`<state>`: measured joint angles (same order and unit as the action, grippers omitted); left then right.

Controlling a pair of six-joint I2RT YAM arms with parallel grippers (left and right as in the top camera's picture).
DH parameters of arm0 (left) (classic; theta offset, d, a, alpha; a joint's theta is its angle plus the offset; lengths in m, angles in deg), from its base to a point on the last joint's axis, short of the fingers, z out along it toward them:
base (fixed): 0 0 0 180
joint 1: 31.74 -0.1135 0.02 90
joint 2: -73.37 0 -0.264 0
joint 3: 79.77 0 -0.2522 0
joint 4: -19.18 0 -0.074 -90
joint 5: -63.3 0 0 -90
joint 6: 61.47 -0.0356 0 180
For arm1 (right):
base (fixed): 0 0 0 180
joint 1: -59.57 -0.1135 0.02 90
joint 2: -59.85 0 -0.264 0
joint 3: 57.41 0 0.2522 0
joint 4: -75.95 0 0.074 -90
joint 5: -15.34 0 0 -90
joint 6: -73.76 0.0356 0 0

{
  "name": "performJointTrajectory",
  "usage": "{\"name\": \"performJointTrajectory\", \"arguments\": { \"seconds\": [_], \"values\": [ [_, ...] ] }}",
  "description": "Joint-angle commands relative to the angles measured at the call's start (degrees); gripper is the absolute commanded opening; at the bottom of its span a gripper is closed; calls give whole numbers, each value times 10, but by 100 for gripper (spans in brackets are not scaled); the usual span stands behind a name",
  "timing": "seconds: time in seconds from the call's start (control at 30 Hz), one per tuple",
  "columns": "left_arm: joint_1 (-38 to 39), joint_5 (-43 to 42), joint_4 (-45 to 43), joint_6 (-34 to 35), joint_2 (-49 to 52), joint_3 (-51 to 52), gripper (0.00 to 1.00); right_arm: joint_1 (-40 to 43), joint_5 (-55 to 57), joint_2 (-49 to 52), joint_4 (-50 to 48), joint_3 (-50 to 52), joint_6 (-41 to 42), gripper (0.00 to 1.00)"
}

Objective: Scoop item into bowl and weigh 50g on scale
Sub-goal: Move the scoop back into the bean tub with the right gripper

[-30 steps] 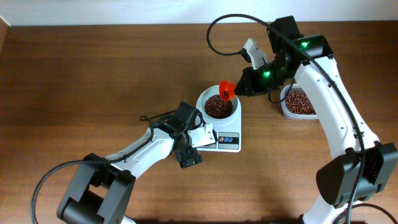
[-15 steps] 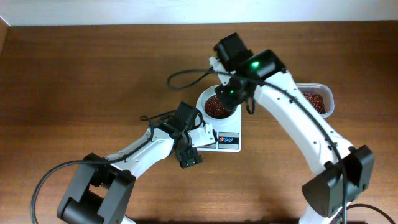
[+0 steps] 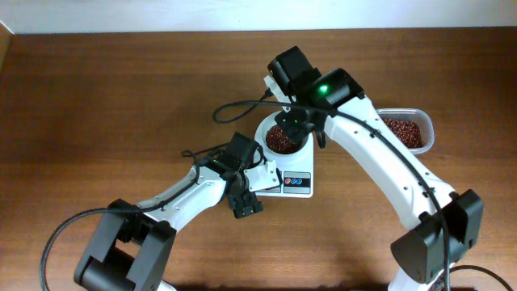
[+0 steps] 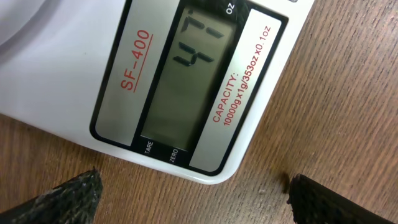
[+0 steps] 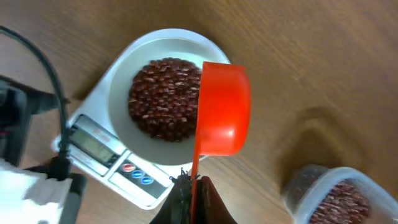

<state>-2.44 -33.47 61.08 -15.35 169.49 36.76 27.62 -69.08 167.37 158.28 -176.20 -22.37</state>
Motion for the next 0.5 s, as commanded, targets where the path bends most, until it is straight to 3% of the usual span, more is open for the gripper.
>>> {"name": "performJointTrajectory", "arguments": {
  "seconds": [0.0, 0.2, 0.47],
  "values": [
    [1, 2, -1, 3, 5, 3, 99, 49, -148, -17, 12, -23, 10, 4],
    [1, 2, -1, 3, 5, 3, 99, 183, -334, -17, 71, -33, 10, 4],
    [1, 2, -1, 3, 5, 3, 99, 363, -318, -16, 118, -32, 4, 4]
  ]
}}
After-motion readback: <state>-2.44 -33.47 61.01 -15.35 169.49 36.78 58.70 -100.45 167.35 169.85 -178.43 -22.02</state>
